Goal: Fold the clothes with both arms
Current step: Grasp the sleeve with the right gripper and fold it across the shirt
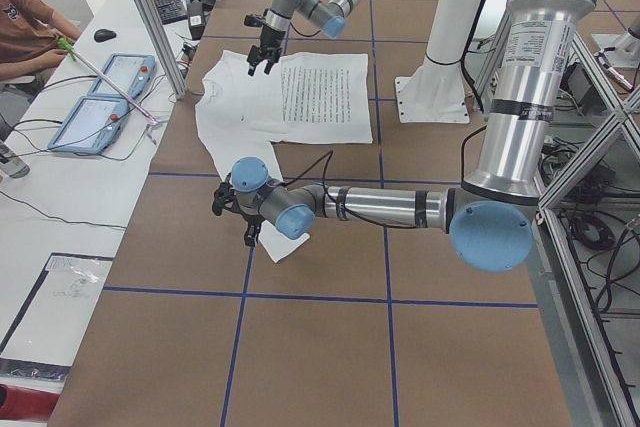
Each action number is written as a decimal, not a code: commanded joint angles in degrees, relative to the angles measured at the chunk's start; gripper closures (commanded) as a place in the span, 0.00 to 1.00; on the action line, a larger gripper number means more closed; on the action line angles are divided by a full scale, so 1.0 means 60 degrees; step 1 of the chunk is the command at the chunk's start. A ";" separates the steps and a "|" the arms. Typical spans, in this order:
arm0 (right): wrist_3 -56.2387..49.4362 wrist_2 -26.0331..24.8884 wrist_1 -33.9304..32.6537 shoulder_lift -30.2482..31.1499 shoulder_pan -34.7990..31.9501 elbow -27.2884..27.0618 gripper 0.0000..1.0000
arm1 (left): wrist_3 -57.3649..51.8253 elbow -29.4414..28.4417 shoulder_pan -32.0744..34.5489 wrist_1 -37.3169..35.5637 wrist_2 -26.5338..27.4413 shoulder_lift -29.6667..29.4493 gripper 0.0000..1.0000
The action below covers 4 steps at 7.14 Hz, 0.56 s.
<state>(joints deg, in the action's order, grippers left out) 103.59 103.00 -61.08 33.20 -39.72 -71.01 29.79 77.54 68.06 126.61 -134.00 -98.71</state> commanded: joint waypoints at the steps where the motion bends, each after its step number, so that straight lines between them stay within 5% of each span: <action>1: -0.0097 0.1492 -0.0044 0.1711 -0.1169 -0.1445 0.01 | 0.0117 -0.0443 -0.0312 0.0286 0.0242 0.0089 0.13; 4: -0.0171 0.1628 -0.0044 0.2625 -0.1421 -0.2373 0.01 | 0.0088 -0.0765 -0.0459 0.0271 0.0537 0.0119 0.19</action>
<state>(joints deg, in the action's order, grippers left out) 102.63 112.47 -61.34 47.33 -47.81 -83.59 30.41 73.79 65.73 128.28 -131.25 -98.04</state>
